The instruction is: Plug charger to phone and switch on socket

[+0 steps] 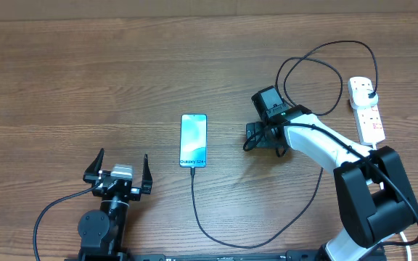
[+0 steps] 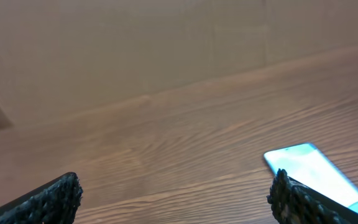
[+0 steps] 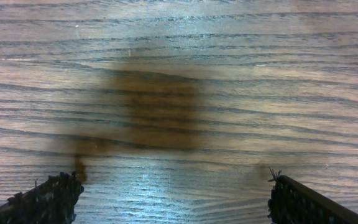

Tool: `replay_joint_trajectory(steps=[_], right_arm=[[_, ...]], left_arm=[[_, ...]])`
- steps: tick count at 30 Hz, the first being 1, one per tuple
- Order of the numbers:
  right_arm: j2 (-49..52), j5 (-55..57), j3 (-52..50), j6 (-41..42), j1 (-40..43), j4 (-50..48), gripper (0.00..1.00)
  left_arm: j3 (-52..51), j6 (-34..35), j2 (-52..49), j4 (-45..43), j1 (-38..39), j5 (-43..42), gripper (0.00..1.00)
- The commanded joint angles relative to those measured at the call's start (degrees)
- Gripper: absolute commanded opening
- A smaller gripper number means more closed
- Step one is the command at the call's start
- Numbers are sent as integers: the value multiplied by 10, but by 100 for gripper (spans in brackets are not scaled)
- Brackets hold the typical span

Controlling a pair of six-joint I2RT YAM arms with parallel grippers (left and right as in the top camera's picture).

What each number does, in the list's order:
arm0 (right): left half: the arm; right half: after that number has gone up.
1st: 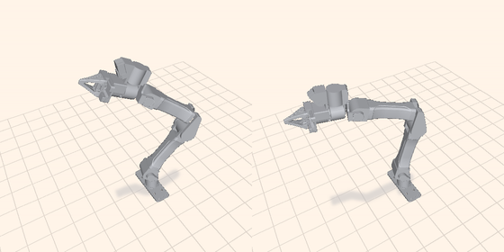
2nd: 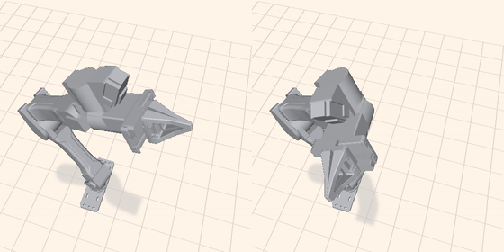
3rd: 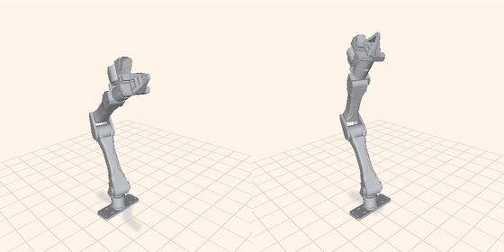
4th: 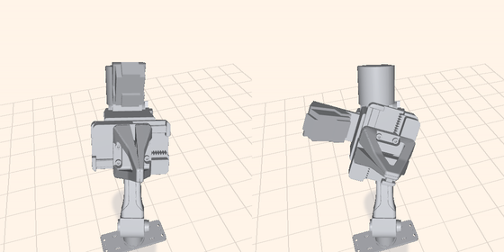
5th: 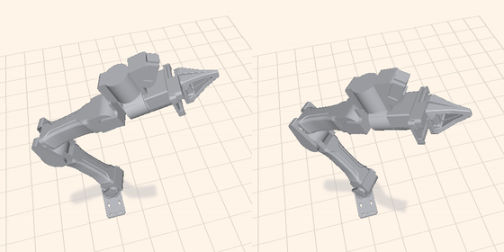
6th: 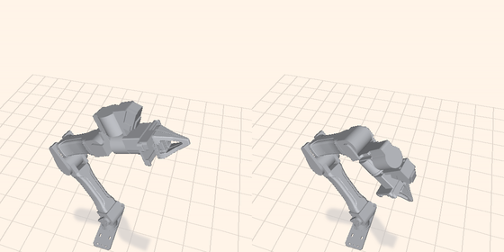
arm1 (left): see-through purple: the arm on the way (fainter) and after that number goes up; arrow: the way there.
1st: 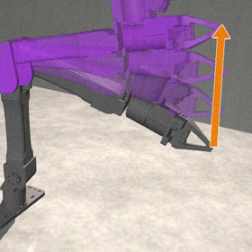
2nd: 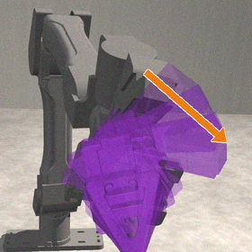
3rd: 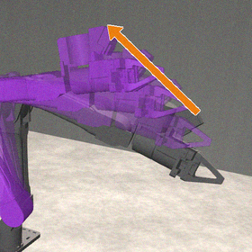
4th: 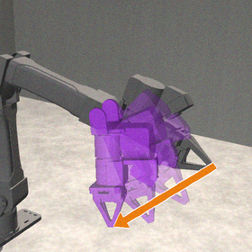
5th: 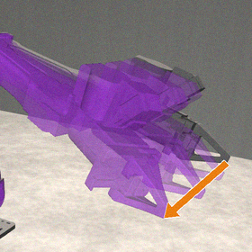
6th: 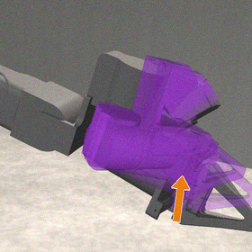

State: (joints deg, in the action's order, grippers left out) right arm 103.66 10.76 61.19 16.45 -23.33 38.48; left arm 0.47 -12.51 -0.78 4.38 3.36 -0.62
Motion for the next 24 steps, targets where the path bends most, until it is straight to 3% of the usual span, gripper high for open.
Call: replay_joint_trajectory(steps=[1,11,24], right_arm=[[-8,6,10,-2,1,-3,100],[-8,6,10,-2,1,-3,100],[-8,6,10,-2,1,-3,100]], left_arm=[[-2,-37,6,1,1,24,100],[-2,114,6,-4,0,67,100],[-2,117,6,-3,0,49,100]])
